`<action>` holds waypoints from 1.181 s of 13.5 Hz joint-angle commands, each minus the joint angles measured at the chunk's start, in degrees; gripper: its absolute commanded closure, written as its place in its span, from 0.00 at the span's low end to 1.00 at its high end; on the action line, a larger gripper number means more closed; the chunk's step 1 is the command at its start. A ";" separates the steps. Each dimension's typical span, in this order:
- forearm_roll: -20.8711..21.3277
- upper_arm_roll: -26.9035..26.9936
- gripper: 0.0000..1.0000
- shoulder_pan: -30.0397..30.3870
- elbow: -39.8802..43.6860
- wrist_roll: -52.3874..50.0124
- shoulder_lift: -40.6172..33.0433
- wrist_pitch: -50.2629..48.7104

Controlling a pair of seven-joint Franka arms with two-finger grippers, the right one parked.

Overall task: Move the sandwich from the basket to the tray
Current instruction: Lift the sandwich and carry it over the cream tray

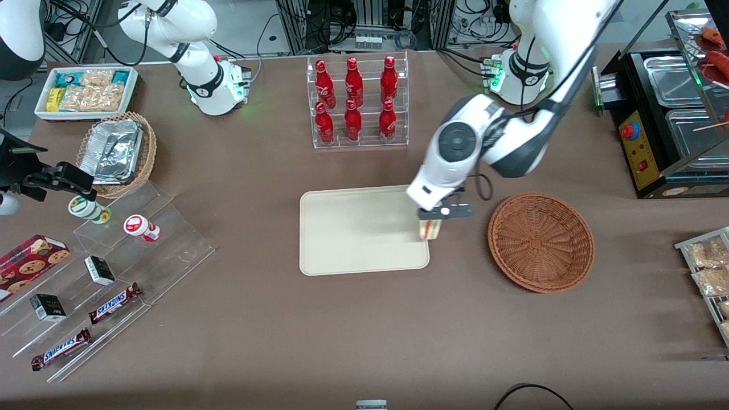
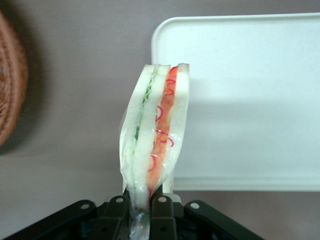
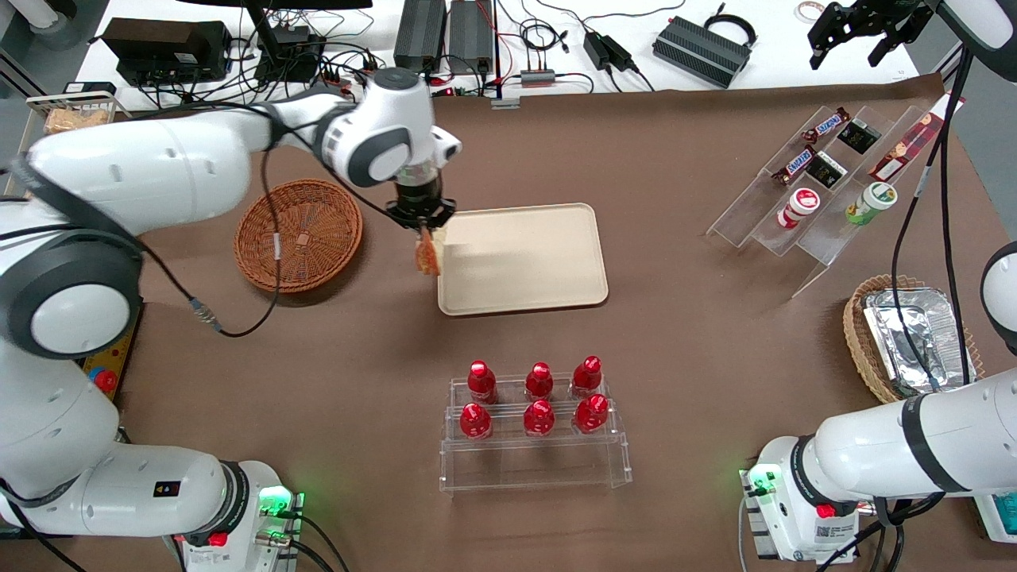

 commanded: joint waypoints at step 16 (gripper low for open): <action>7.49 6.13 1.00 -20.96 29.80 -20.47 24.12 -5.71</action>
